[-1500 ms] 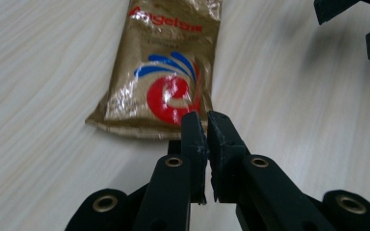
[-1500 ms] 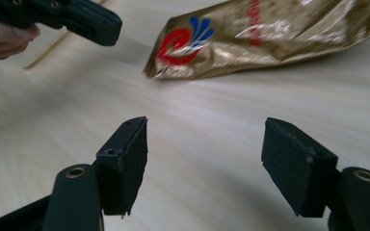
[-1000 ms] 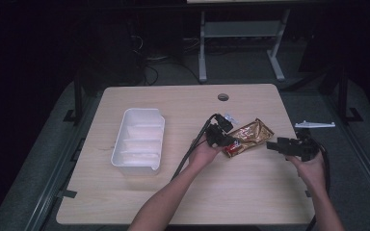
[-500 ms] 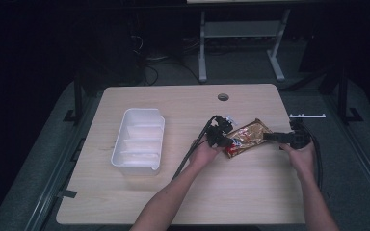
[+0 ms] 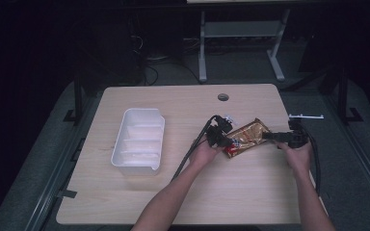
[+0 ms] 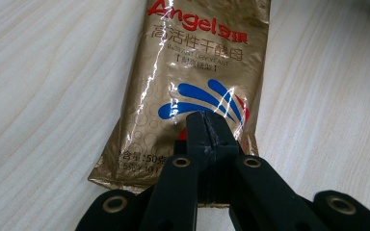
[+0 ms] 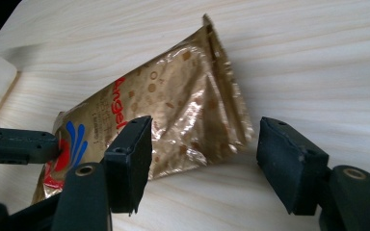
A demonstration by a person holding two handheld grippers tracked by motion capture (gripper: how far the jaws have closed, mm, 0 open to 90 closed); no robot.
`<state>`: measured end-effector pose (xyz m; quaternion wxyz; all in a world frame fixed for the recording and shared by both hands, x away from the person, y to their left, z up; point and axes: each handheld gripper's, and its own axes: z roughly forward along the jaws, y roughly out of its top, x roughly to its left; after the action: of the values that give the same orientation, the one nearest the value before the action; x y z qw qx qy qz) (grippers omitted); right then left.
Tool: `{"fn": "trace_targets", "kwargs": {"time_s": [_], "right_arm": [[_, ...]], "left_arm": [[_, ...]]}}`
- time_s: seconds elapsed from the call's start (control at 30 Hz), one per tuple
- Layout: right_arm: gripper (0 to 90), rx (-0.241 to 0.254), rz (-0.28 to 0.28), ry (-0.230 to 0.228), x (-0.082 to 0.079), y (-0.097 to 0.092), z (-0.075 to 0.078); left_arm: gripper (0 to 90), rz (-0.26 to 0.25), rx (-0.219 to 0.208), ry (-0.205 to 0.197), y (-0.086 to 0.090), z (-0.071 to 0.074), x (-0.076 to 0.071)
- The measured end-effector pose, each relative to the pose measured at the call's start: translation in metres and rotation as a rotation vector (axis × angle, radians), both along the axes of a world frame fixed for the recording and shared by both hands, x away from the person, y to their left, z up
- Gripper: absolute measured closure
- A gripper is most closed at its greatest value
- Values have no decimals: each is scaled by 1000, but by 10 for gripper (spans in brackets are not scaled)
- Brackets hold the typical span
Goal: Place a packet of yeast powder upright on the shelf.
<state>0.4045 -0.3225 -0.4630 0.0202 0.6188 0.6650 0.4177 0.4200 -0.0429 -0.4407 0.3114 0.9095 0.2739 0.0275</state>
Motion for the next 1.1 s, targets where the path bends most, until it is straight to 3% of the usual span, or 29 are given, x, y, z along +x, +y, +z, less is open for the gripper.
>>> {"fn": "trace_targets", "kwargs": {"time_s": [0.07,0.2,0.27,0.33,0.37,0.43,0.57,0.67,0.73,0.83,0.93,1.1], "right_arm": [[412,34,7,10,4,6,-5],[515,53,4,16,6,11,-10],[618,62,-5,22,7,12,-12],[772,29,-30,19,7,13,-13],[772,29,-30,19,7,13,-13],[876,28,-38,9,6,12,-11],[893,17,-36,-11,3,13,-7],[895,-7,-20,-42,0,15,0],[896,0,-5,-70,-5,17,6],[897,-8,6,-87,-7,19,11],[897,-30,33,-135,-13,23,21],[897,-48,64,-185,-20,27,32]], "left_arm": [[899,2,0,-2,0,0,-1],[898,6,-9,3,0,-1,-1],[898,-1,-4,-1,0,-1,-1],[897,-2,-8,-4,-1,-1,-1],[896,-2,-8,-4,-1,-1,-1],[890,-4,-9,2,0,-1,-1],[865,-4,-15,16,1,0,-1],[837,-8,-21,-22,5,1,-4],[829,13,-72,-16,14,0,-3],[813,19,-80,-10,19,0,-3],[802,18,-88,-18,25,2,-5],[778,20,-136,-16,36,7,-7]]}}
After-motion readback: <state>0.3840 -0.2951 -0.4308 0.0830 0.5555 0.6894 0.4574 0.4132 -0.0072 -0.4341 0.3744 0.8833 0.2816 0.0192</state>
